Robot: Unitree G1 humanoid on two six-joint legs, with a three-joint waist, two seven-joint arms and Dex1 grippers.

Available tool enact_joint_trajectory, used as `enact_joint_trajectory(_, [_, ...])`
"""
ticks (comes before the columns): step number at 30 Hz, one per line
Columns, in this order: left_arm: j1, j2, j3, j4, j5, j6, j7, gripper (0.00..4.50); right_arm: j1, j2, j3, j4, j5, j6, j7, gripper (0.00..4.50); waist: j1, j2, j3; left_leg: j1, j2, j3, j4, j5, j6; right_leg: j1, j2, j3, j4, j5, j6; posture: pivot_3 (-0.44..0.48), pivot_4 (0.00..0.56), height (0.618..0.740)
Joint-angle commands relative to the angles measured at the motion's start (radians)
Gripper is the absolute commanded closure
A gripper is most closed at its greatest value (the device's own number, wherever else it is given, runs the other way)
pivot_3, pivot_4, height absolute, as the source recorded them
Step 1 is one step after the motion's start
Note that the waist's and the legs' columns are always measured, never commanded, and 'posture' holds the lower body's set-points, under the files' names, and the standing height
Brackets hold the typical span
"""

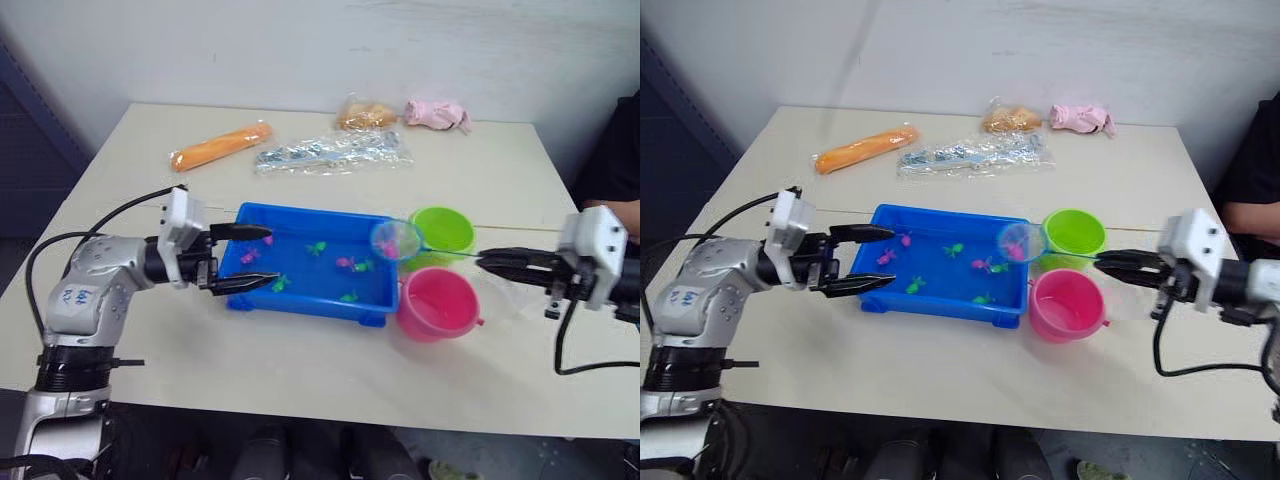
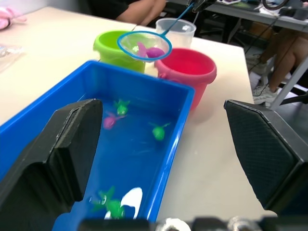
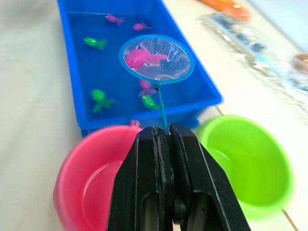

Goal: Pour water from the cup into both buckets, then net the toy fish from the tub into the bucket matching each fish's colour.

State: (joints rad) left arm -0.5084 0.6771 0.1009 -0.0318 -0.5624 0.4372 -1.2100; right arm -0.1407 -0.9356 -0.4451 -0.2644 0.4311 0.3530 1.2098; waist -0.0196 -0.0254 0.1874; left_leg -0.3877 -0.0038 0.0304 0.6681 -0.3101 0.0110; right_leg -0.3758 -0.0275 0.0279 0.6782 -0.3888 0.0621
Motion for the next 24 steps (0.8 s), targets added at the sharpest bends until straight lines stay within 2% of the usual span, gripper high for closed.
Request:
enact_joint_trajectory(1, [-0.041,-0.024,-0.029,-0.008,-0.010,-0.009,-0.012,0.14,0.139,0.008,-0.176,-0.093,-0.008,-0.051,-0.018,4.50,0.000,0.000,0.000,0.000,0.000,0.000,0.000,0.000,0.000,0.000,0.000,0.000,0.000,0.000,0.000,0.000,0.150,0.740])
enact_joint_trajectory(6, [-0.077,-0.048,-0.060,0.043,0.005,-0.026,-0.032,0.14,0.299,0.077,-0.277,-0.153,-0.030,-0.144,-0.058,4.50,-0.009,0.000,0.000,0.002,0.000,0.001,-0.001,0.001,-0.001,0.000,0.001,0.002,0.000,0.000,0.000,0.000,0.150,0.740])
enact_joint_trajectory(12, [-0.097,-0.062,-0.079,0.075,0.012,-0.042,-0.044,0.14,0.406,0.163,-0.275,-0.165,-0.091,-0.325,-0.107,4.50,-0.011,0.000,0.000,0.004,0.000,0.002,-0.001,0.002,-0.002,0.001,0.002,0.003,0.003,0.000,0.000,0.000,0.150,0.740])
enact_joint_trajectory(17, [-0.092,-0.077,-0.086,0.060,0.014,-0.041,-0.034,0.14,0.487,0.219,-0.255,-0.086,-0.204,-0.592,-0.131,4.50,-0.006,0.000,0.000,0.004,0.000,0.001,-0.001,0.003,-0.003,0.001,0.002,0.003,0.003,0.000,0.000,0.000,0.150,0.740])
enact_joint_trajectory(24, [-0.083,-0.078,-0.085,0.054,0.011,-0.036,-0.028,0.14,0.522,0.236,-0.233,0.041,-0.351,-0.948,-0.222,4.50,-0.010,0.000,0.000,0.005,0.000,0.002,-0.001,0.003,-0.002,0.001,0.002,0.004,0.003,0.000,0.000,0.000,0.150,0.740])
